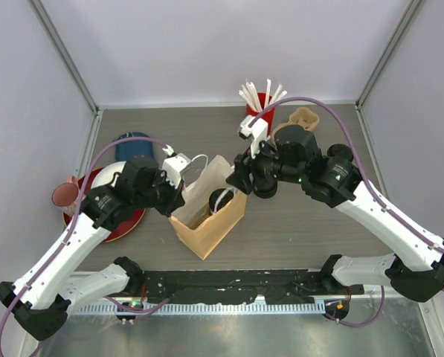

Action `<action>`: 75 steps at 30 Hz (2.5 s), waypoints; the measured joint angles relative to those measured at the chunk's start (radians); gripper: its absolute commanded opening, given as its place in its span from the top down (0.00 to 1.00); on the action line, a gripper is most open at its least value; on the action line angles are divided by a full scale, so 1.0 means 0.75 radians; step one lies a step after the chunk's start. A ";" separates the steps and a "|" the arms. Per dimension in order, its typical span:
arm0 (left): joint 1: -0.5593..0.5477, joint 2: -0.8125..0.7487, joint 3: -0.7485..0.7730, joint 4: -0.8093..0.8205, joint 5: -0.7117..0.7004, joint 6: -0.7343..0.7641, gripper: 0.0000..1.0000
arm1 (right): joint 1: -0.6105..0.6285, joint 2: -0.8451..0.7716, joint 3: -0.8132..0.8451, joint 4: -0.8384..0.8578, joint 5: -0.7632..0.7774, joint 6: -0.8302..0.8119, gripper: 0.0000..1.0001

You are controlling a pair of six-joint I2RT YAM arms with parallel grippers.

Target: Pack the takeout coffee

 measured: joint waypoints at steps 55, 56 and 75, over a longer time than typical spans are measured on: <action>-0.189 0.001 0.142 -0.079 -0.070 0.299 1.00 | -0.894 0.067 -0.037 -0.037 0.099 -0.050 0.37; -0.209 0.002 0.150 -0.081 -0.082 0.315 1.00 | -0.904 0.067 -0.041 -0.039 0.097 -0.054 0.37; -0.315 -0.006 0.196 -0.110 -0.133 0.426 1.00 | -1.086 0.079 -0.109 -0.060 0.083 -0.243 0.38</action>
